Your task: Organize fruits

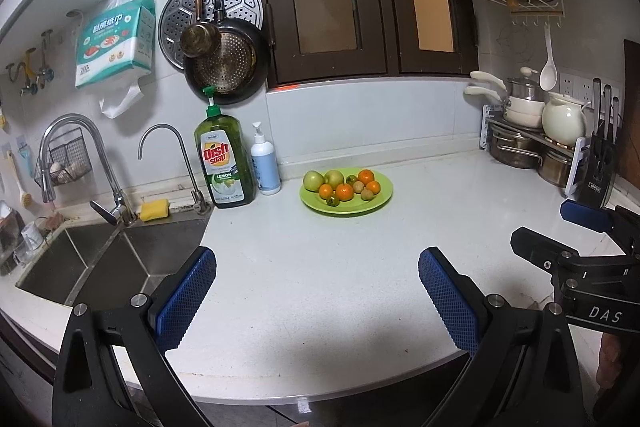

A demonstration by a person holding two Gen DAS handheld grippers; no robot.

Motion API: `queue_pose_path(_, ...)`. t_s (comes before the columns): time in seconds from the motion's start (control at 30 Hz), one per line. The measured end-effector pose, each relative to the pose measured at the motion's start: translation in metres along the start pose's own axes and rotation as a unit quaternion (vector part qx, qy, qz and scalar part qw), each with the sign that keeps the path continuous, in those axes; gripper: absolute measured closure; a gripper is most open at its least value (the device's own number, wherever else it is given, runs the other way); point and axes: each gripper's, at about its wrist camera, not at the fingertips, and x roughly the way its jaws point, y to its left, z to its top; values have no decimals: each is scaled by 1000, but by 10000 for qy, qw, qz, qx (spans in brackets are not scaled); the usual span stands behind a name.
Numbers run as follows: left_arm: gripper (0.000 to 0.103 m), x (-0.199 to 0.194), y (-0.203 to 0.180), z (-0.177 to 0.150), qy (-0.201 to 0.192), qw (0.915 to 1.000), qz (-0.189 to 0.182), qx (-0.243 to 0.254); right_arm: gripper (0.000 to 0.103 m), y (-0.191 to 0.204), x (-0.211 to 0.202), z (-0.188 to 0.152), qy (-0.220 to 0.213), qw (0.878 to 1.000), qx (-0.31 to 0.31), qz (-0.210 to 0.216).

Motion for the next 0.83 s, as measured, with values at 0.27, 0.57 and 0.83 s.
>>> queue_pose_path(0.27,0,0,-1,-4,59,10000,19,-13,15,-1,0,-3,31,10000,-17,28)
queue_pose_path(0.57,0,0,-1,-4,61,10000,21,-24,15,-2,2,-3,49,10000,-24,39)
queue_pose_path(0.83,0,2,0,-5,84,9999,41,-62,15,-4,2,-2,57,10000,-30,41)
